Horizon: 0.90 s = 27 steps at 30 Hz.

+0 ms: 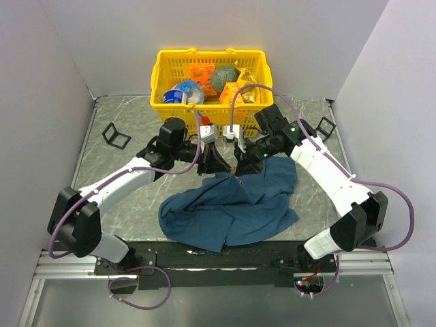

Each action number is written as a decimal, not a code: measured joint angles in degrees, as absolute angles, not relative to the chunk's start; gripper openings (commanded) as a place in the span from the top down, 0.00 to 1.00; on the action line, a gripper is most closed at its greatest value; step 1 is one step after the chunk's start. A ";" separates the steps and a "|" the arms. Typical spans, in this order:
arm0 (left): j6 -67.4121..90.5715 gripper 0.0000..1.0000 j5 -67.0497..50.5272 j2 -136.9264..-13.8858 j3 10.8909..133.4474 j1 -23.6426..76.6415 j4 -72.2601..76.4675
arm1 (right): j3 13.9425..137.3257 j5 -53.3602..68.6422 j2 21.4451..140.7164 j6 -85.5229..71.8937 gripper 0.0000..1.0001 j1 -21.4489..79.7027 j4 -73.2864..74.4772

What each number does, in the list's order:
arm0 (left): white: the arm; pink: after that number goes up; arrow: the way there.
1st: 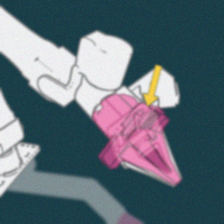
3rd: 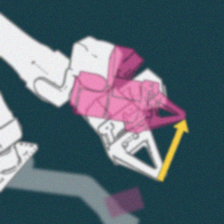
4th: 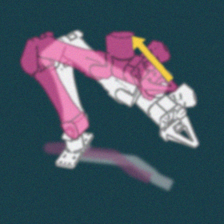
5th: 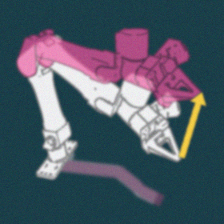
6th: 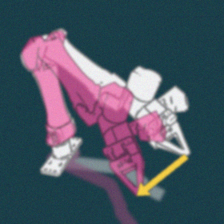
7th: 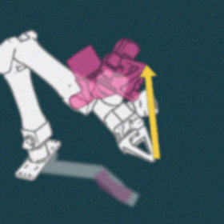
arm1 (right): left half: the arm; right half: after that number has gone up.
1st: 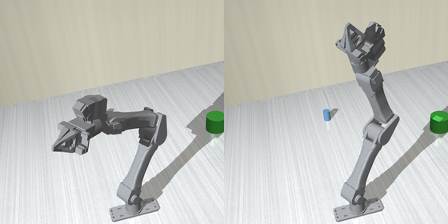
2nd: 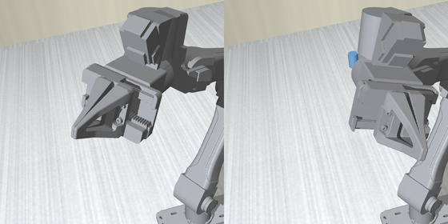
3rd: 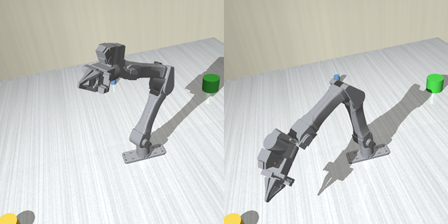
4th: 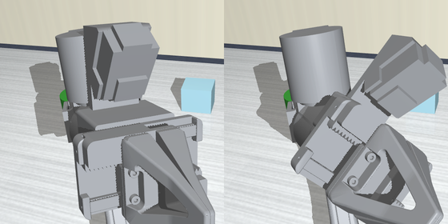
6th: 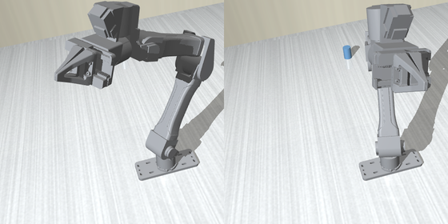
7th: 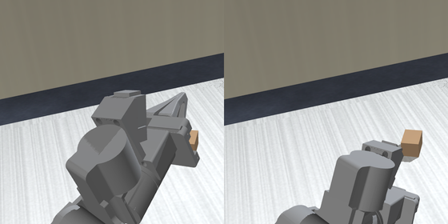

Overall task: Remove the brooch from the garment
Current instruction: Remove the brooch from the clothes.

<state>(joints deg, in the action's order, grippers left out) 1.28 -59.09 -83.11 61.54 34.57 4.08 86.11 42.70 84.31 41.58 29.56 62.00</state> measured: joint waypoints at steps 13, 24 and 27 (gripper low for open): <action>3.20 0.99 -58.61 -83.11 61.34 34.54 4.08 | 85.91 45.17 81.67 43.00 0.40 26.72 60.34; 10.87 0.99 -60.10 -83.11 61.34 33.41 9.98 | 77.65 61.54 77.36 47.22 0.39 16.03 55.44; 14.11 0.99 -60.77 -83.11 61.36 33.08 12.97 | 70.28 64.71 74.94 46.13 0.42 15.46 48.84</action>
<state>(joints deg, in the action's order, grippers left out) 14.11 -60.77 -83.11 61.36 33.08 12.97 70.28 64.71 74.94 46.13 15.46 48.84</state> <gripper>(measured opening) 0.039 0.606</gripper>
